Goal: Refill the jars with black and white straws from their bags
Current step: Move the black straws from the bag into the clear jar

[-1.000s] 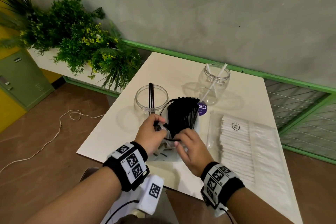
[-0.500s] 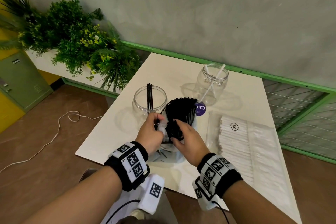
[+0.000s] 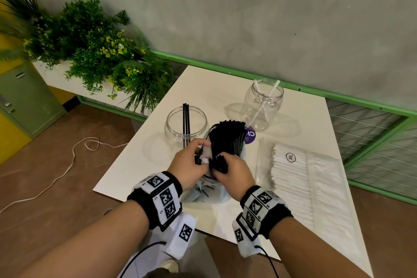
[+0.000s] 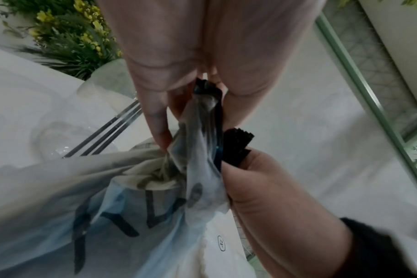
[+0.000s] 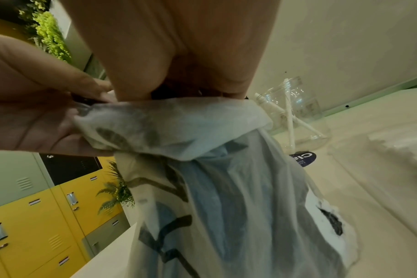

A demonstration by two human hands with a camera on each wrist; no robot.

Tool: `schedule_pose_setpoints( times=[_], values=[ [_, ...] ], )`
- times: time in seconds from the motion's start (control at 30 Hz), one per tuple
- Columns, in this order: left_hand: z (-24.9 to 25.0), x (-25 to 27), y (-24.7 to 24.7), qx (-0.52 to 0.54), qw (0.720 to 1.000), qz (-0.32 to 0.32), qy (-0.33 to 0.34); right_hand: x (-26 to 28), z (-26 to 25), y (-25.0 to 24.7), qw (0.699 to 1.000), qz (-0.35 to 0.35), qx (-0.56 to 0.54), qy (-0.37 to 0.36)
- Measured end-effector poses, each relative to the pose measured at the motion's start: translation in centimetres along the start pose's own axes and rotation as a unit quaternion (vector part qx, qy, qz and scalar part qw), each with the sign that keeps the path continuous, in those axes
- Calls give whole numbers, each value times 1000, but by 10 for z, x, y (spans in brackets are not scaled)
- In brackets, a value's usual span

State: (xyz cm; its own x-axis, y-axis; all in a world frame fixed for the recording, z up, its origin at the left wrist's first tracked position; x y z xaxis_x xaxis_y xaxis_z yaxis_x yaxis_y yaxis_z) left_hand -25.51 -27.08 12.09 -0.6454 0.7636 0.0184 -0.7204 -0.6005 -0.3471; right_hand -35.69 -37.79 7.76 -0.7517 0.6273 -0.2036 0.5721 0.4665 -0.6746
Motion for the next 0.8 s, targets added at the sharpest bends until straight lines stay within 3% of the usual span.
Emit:
schedule_pose_setpoints(
  times=[0.2,0.27,0.33,0.47,0.53,0.63,0.7,0.77,0.8],
  values=[
    [-10,-1,-8,-52,998,43,14,2,-2,-22,991,133,-15,3],
    [-13,0,-11,-49,998,45,20,-2,-3,-39,975,208,57,-60],
    [-14,1,-12,-45,997,49,27,-9,0,-52,955,240,149,-86],
    [-16,2,-9,-39,997,60,21,-19,17,-54,936,138,311,-89],
    [-17,1,-8,-35,997,60,14,-19,16,-55,934,138,319,-80],
    [-15,0,-7,-32,998,52,3,-8,1,-53,948,186,249,-77],
    [-13,0,-6,-26,998,53,-1,7,-16,-46,951,205,157,-168],
    [-10,0,-5,-12,999,53,-1,22,-29,-32,956,143,51,-252],
    [-9,0,-4,-8,999,50,0,26,-33,-24,961,98,24,-257]
  ],
)
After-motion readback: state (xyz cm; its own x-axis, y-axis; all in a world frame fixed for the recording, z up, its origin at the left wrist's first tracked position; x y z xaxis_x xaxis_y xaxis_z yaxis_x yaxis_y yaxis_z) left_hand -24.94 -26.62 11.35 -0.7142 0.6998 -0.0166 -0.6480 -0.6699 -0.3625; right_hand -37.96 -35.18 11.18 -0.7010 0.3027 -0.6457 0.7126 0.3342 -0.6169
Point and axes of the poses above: each hand's wrist, its own x-axis away from the middle knuckle, its own y-axis out of the palm, z = x × y, the point moved 3 cm from there along -x, towards the middle knuckle, and after that the axes turned 5 degrees about z, right-handed, at the moved point
